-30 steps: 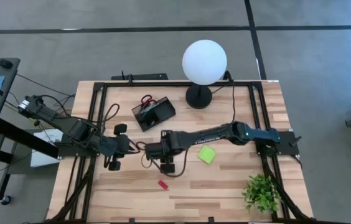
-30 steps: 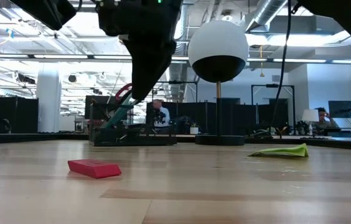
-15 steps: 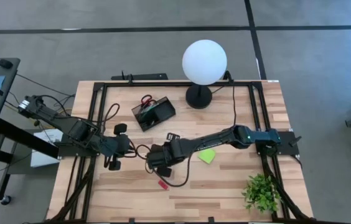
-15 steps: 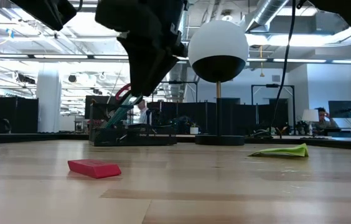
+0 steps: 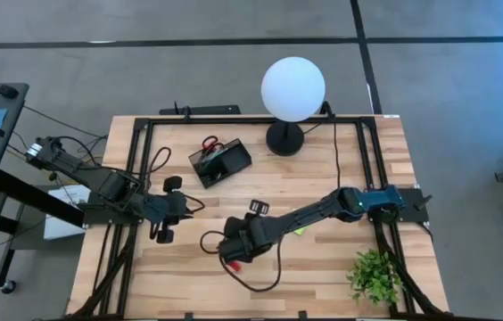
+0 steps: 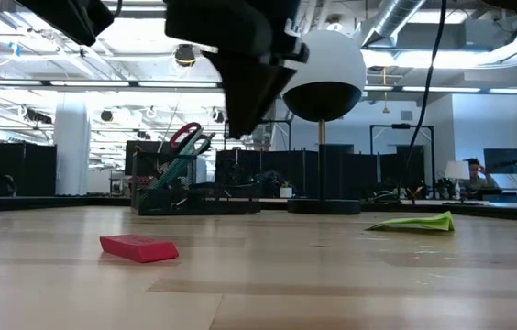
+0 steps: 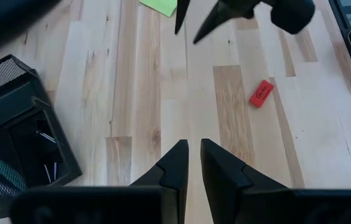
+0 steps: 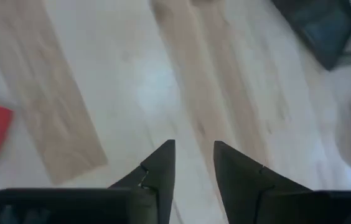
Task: Pick and place office supplies into organizer
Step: Put the red eraser into the black desk organizer
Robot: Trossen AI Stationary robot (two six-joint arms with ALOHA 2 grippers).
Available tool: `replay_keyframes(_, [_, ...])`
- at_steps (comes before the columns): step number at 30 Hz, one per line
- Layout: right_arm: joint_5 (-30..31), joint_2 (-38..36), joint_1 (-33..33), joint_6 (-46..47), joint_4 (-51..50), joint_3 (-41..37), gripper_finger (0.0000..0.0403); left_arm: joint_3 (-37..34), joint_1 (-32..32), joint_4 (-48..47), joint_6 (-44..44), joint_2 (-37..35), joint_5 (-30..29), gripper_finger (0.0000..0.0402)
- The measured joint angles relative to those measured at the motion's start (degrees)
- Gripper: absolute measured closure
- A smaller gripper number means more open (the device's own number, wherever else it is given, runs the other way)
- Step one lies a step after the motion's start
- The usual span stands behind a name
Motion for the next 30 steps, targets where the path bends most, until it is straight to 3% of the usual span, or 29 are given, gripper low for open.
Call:
replay_keyframes(10, [4.59,-5.55,2.37,4.23,-11.27,0.02,0.0345,0.02,0.00,0.00,0.00,0.00,0.24,0.0363])
replay_keyframes(21, [5.16,-8.87,0.51,-9.18,-9.91,0.13,0.0353,0.02,-0.02,0.00,0.00,0.00,0.24,0.0363])
replay_keyframes(25, [5.12,-8.15,0.13,-9.04,-6.68,0.02,0.0353,0.01,-0.04,-0.04,0.49,0.00,0.26,0.0363])
replay_keyframes(30, [1.23,-7.37,-0.72,-7.65,1.27,0.02,0.0353,0.00,-0.07,-0.03,16.47,0.00,-0.88,0.0363])
